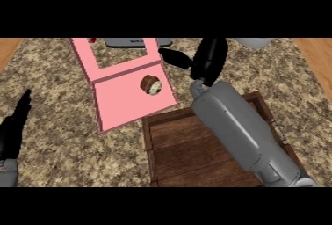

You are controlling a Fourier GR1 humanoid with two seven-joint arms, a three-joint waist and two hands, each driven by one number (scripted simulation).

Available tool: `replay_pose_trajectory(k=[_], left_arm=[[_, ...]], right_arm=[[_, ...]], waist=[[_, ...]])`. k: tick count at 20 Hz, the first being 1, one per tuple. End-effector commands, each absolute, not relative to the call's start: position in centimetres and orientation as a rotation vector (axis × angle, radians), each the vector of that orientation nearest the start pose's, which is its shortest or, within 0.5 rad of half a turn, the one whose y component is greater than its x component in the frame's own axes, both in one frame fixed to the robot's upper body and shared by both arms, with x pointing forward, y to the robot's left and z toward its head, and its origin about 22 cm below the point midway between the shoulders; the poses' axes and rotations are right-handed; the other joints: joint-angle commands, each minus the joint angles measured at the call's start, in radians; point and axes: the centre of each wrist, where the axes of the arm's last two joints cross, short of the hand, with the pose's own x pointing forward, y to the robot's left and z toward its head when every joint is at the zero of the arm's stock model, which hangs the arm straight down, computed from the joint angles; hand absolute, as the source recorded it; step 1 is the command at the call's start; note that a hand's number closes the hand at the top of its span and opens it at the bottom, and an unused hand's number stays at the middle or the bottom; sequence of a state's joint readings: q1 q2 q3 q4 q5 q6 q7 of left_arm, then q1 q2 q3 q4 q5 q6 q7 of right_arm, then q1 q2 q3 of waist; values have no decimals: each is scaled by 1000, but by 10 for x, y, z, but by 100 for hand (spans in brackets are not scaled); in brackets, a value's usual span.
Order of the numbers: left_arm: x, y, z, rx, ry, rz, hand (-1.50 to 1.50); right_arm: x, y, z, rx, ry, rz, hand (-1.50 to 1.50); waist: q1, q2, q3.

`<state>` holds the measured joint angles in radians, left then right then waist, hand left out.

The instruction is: Pick the cupcake from the tray and place it in the cardboard box

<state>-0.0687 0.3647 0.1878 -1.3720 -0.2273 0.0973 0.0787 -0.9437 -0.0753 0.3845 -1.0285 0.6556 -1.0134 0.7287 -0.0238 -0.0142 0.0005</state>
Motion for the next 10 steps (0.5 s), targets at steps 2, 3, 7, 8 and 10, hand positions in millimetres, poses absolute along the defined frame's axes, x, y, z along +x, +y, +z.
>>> replay_pose_trajectory(k=[2,3,7,8,10], left_arm=[[246,374,16,693,-1334,-180,0],[246,381,10,677,-1322,-166,0],[249,384,16,703,-1328,-180,0],[246,378,11,700,-1337,-172,0],[257,374,18,677,-1331,-165,0]], right_arm=[[341,-90,123,-848,-1746,-115,-150],[333,-105,130,-843,-1771,-117,-150],[279,-133,109,-819,-1721,-60,-150],[274,-148,127,-840,-1733,-36,-150],[253,-165,128,-832,-1684,9,-150]], waist=[[-22,-4,-1],[-36,-6,-1],[-41,-3,-1],[-28,-1,-1],[-28,2,-1]])
